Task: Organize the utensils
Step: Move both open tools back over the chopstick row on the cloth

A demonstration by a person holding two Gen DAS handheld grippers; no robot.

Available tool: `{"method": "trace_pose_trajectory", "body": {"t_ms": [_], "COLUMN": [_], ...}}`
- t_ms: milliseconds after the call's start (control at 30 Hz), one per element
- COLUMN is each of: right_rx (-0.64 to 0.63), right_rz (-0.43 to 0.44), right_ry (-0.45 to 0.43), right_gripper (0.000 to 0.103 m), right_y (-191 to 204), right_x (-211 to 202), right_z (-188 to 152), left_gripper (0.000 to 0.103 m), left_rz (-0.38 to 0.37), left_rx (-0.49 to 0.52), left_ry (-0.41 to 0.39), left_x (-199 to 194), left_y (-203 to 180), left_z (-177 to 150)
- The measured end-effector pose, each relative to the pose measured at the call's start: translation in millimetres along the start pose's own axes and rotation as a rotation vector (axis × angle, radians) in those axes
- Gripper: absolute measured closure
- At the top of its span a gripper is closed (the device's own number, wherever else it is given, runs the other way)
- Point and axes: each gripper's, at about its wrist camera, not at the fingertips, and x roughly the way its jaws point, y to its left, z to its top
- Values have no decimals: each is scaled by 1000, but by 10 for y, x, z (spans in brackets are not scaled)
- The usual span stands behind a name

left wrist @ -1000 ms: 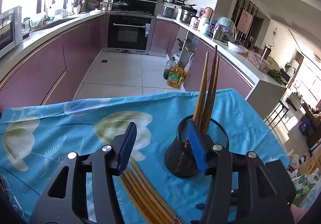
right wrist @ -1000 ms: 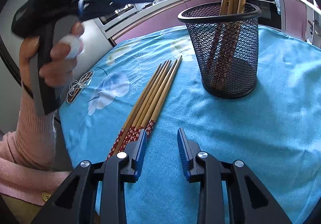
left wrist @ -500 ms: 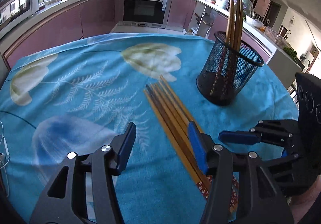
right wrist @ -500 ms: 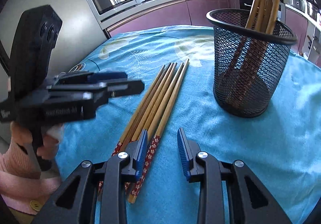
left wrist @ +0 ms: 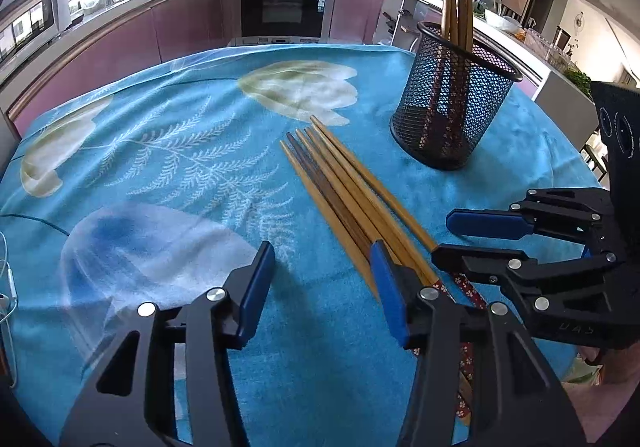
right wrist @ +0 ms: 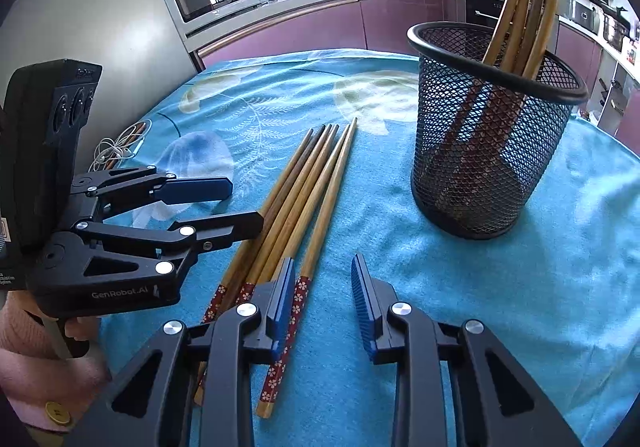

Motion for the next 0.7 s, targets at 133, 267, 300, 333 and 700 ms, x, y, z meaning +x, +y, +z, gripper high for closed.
{"method": "trace_pose_trajectory", "body": {"t_ms": [133, 267, 300, 333, 700], "right_rx": [4, -2, -6, -10, -53], "right_rz": [-15, -28, -33, -38, -92], "right_ry": [2, 3, 3, 3, -4], "right_gripper": [80, 81, 81, 81, 81], "right_y": [-23, -6, 2, 12, 87], "right_x": [-21, -7, -1, 6, 115], "right_z": [-17, -11, -6, 1, 107], "left_gripper": [55, 55, 56, 58, 71], "left_rz": [2, 13, 12, 13, 28], "left_rx": [9, 26, 28, 32, 22], "left_ry": [9, 13, 14, 15, 11], "left_x": [2, 9, 9, 14, 40], "left_y": [19, -7, -13, -19, -16], "left_z": [5, 12, 16, 20, 40]}}
